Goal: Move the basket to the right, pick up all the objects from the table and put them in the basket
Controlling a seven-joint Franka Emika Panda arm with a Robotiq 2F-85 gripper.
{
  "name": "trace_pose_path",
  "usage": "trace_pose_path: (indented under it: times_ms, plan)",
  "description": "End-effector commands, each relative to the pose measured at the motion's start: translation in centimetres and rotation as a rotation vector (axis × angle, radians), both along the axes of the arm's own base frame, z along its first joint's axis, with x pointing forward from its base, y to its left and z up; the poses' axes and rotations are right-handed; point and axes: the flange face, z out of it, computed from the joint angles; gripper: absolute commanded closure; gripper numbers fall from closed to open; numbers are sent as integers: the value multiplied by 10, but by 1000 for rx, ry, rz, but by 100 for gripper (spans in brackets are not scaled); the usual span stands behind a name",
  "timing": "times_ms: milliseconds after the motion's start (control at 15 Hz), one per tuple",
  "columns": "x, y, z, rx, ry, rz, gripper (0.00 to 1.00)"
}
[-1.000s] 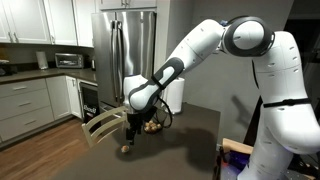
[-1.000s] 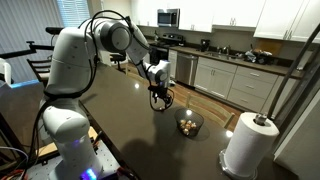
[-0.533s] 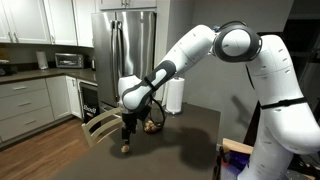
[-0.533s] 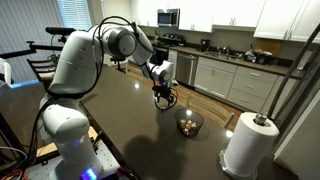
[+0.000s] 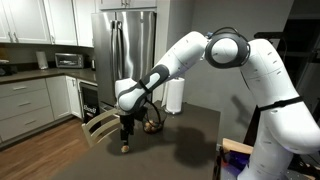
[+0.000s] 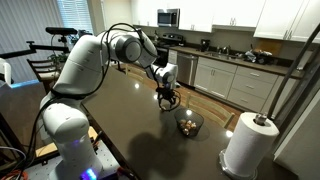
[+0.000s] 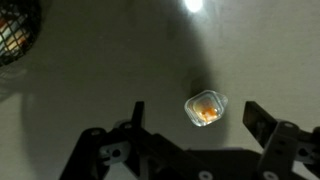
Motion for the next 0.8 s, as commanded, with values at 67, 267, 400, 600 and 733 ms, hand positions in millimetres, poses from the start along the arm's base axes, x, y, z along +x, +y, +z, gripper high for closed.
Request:
trace_pose_path:
  times_ms: [67, 267, 400, 600, 733]
  plan:
    - [7, 7, -13, 23, 40, 63, 0]
    - [5, 15, -23, 31, 37, 81, 0]
    - [4, 18, -28, 32, 33, 90, 0]
    - [3, 20, -35, 25, 21, 97, 0]
    - [3, 20, -39, 25, 7, 109, 0]
